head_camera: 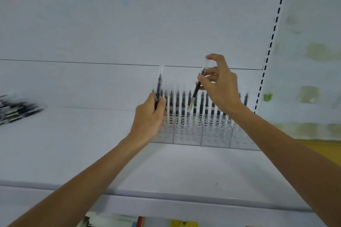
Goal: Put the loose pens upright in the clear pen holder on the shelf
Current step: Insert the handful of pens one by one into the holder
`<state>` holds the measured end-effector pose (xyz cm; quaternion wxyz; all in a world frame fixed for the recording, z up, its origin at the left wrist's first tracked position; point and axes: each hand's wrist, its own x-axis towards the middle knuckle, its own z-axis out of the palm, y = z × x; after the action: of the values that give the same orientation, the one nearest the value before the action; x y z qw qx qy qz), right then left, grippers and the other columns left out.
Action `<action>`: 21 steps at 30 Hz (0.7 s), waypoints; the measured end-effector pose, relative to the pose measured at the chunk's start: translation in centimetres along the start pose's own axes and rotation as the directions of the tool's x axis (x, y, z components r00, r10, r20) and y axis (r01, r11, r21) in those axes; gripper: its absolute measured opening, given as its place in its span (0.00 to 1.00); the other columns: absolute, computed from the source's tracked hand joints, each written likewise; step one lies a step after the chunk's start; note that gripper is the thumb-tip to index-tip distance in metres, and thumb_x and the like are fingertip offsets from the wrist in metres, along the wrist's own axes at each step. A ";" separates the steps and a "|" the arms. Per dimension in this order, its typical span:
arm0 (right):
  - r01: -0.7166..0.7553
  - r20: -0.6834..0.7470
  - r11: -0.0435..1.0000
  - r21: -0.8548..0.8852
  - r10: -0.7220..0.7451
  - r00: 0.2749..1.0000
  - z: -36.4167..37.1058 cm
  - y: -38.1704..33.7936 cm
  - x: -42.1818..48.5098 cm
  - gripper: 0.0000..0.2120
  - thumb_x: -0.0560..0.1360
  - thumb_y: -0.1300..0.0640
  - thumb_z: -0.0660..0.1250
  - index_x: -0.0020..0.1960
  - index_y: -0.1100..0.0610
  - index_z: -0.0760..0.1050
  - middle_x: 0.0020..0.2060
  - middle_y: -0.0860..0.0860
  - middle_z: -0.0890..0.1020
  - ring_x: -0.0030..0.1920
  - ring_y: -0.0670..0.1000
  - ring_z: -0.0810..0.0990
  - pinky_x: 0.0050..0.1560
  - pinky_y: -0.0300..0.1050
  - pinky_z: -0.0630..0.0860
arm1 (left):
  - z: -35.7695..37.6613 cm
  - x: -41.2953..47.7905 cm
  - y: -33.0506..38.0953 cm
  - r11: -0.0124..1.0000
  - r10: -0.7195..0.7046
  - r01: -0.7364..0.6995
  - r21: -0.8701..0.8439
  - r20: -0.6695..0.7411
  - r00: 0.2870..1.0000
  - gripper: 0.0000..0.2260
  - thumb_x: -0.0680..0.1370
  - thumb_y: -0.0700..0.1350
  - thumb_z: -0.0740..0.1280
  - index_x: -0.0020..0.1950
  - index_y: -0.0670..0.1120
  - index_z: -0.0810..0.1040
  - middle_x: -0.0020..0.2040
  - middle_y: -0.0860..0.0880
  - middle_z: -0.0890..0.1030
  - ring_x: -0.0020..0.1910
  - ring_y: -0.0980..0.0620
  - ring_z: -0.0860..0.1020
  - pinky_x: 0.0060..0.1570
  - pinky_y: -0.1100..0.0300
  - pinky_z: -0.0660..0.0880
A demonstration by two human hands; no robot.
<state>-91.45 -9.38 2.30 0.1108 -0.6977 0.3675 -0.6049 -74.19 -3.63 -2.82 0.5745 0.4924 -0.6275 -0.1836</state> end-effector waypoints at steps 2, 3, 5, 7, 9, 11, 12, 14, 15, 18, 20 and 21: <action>0.065 0.043 0.992 -0.110 -0.061 0.997 0.1 0.7 -0.1 0.20 0.75 0.63 0.66 0.65 0.53 0.66 0.44 0.55 0.80 0.42 0.53 0.82 0.46 0.50 0.81 | -0.5 -0.1 -0.7 0.994 0.008 -0.008 0.110 0.000 1.000 0.08 0.80 0.45 0.59 0.44 0.42 0.70 0.30 0.49 0.71 0.25 0.54 0.65 0.22 0.70 0.62; 0.082 0.057 0.986 -0.142 -0.075 0.996 0.2 1.0 -0.2 0.21 0.76 0.63 0.66 0.65 0.53 0.65 0.44 0.55 0.79 0.43 0.53 0.82 0.47 0.50 0.81 | -0.7 -0.2 -1.0 0.987 0.005 -0.006 0.159 0.008 1.000 0.08 0.80 0.44 0.61 0.43 0.42 0.71 0.30 0.50 0.70 0.25 0.55 0.64 0.23 0.71 0.62; 0.086 0.069 0.982 -0.166 -0.075 0.995 0.5 1.7 -0.3 0.21 0.76 0.63 0.65 0.66 0.54 0.64 0.45 0.55 0.79 0.44 0.52 0.81 0.46 0.48 0.81 | -0.8 -0.4 -1.4 0.975 0.002 -0.006 0.222 0.018 1.000 0.08 0.78 0.42 0.63 0.40 0.41 0.72 0.29 0.51 0.69 0.24 0.58 0.64 0.24 0.71 0.62; 0.068 0.069 0.984 -0.164 -0.057 0.996 0.7 2.0 -0.3 0.21 0.76 0.63 0.65 0.66 0.54 0.64 0.46 0.55 0.78 0.44 0.52 0.81 0.44 0.46 0.80 | -0.9 -0.6 -1.4 0.973 -0.008 0.004 0.232 0.017 1.000 0.08 0.77 0.41 0.64 0.39 0.39 0.74 0.29 0.50 0.70 0.23 0.59 0.65 0.24 0.72 0.63; 0.053 0.095 0.984 -0.168 -0.037 0.995 0.9 2.2 -0.3 0.21 0.76 0.63 0.65 0.67 0.55 0.64 0.45 0.54 0.77 0.43 0.52 0.80 0.44 0.45 0.79 | -0.9 -0.7 -1.3 0.977 -0.029 0.026 0.211 0.013 0.999 0.10 0.77 0.42 0.63 0.38 0.39 0.72 0.29 0.49 0.69 0.24 0.58 0.64 0.24 0.71 0.62; 0.039 0.186 0.972 -0.232 0.005 0.983 1.1 2.3 -0.6 0.21 0.76 0.63 0.65 0.67 0.56 0.63 0.43 0.52 0.76 0.41 0.53 0.79 0.42 0.43 0.78 | -1.0 -0.6 -1.2 0.981 -0.059 0.055 0.184 0.015 0.998 0.11 0.78 0.41 0.61 0.36 0.40 0.71 0.30 0.47 0.70 0.27 0.55 0.65 0.26 0.69 0.61; 0.033 0.249 0.962 -0.269 0.037 0.968 1.2 2.4 -0.8 0.21 0.77 0.64 0.65 0.67 0.57 0.63 0.41 0.52 0.76 0.40 0.55 0.79 0.40 0.43 0.77 | -1.0 -0.6 -1.1 0.983 -0.070 0.066 0.171 0.020 0.997 0.10 0.78 0.41 0.60 0.37 0.40 0.71 0.31 0.46 0.71 0.28 0.54 0.65 0.27 0.66 0.62; 0.044 0.343 0.946 -0.321 0.073 0.937 1.5 2.5 -1.3 0.21 0.77 0.64 0.63 0.68 0.58 0.62 0.39 0.55 0.78 0.39 0.58 0.80 0.40 0.46 0.78 | -1.0 -0.6 -1.1 0.986 -0.067 0.061 0.157 0.037 0.997 0.11 0.78 0.41 0.60 0.36 0.42 0.71 0.31 0.46 0.72 0.27 0.53 0.65 0.26 0.65 0.63; 0.052 0.353 0.942 -0.331 0.072 0.933 1.7 2.7 -1.5 0.21 0.77 0.65 0.63 0.68 0.58 0.62 0.38 0.55 0.78 0.38 0.59 0.80 0.40 0.48 0.79 | -0.9 -0.7 -1.2 0.986 -0.060 0.052 0.156 0.048 0.997 0.11 0.78 0.42 0.60 0.36 0.43 0.71 0.31 0.46 0.72 0.28 0.53 0.66 0.26 0.65 0.63; 0.051 0.320 0.946 -0.319 0.057 0.946 1.8 3.2 -1.6 0.22 0.77 0.64 0.64 0.69 0.57 0.63 0.34 0.46 0.75 0.35 0.52 0.78 0.41 0.45 0.78 | -0.9 -1.0 -1.4 0.990 -0.045 0.036 0.135 0.063 0.997 0.10 0.79 0.43 0.61 0.39 0.43 0.71 0.32 0.45 0.72 0.29 0.51 0.67 0.26 0.64 0.63; 0.066 0.316 0.941 -0.332 0.045 0.948 1.8 3.2 -2.0 0.23 0.77 0.62 0.64 0.70 0.55 0.63 0.35 0.45 0.75 0.35 0.49 0.77 0.45 0.46 0.79 | -0.8 -1.2 -1.5 0.993 -0.044 0.037 0.112 0.060 0.997 0.09 0.79 0.43 0.61 0.40 0.43 0.72 0.32 0.45 0.72 0.28 0.52 0.67 0.27 0.63 0.64; 0.079 0.294 0.935 -0.346 0.029 0.955 1.8 3.2 -2.2 0.24 0.77 0.61 0.64 0.71 0.54 0.62 0.37 0.47 0.76 0.36 0.48 0.77 0.45 0.46 0.78 | -0.7 -1.2 -1.4 0.995 -0.045 0.039 0.097 0.060 0.997 0.09 0.79 0.43 0.61 0.40 0.44 0.72 0.32 0.45 0.73 0.27 0.52 0.68 0.26 0.64 0.64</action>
<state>-91.00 -10.70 -1.71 0.0290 -0.7931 0.4408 -0.4194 -73.20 -3.03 -4.38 0.5266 0.5266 -0.6425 -0.1805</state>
